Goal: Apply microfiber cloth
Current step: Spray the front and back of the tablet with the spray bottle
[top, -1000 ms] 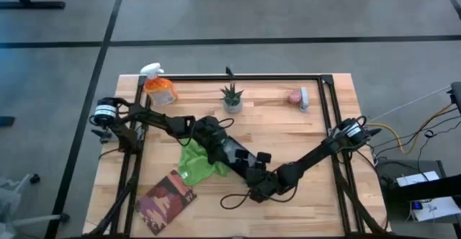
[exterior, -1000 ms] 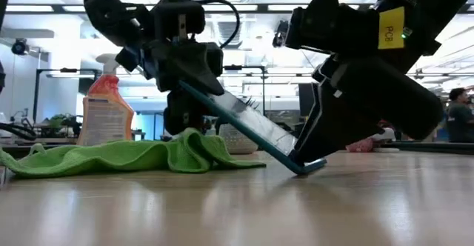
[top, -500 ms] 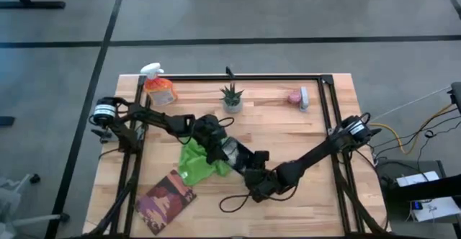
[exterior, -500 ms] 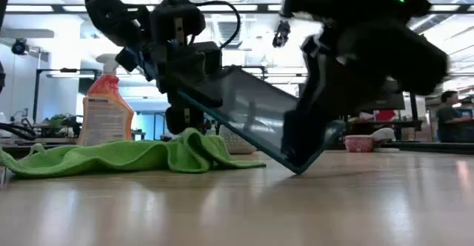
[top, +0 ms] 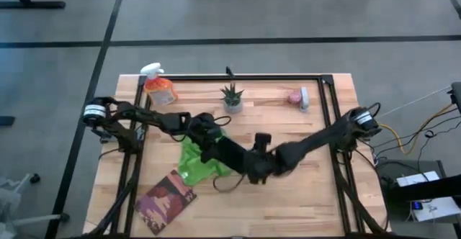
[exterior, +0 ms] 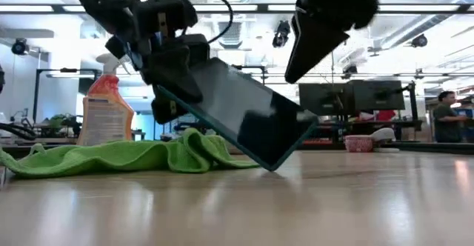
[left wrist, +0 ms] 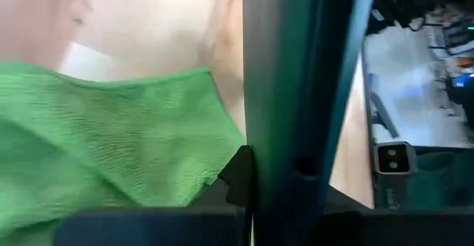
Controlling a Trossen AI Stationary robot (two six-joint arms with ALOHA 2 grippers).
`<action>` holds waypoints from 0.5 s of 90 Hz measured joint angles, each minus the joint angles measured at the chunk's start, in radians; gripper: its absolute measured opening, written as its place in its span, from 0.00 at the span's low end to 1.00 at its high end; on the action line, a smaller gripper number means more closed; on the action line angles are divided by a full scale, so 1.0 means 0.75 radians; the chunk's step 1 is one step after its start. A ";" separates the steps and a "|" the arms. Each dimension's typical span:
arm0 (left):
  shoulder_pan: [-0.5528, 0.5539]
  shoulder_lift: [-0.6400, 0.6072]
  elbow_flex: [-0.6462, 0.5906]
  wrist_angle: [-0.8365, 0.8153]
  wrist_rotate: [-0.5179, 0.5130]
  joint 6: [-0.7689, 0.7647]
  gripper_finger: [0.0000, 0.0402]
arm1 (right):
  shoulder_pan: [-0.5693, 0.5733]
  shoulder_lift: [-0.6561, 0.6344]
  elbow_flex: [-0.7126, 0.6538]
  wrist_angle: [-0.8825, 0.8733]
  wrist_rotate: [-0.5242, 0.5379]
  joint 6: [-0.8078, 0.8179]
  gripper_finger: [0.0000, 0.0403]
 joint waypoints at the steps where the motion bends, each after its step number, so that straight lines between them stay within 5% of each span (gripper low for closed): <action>1: 0.000 -0.004 -0.003 0.000 -0.002 0.004 0.03 | -0.011 -0.008 -0.005 0.005 -0.023 -0.005 0.44; 23: -0.003 -0.050 -0.092 0.074 -0.026 0.049 0.02 | -0.263 -0.090 -0.188 0.157 -0.518 -0.137 0.42; 45: -0.007 -0.073 -0.185 0.207 -0.026 0.040 0.02 | -0.423 -0.073 -0.414 0.617 -0.971 -0.125 0.41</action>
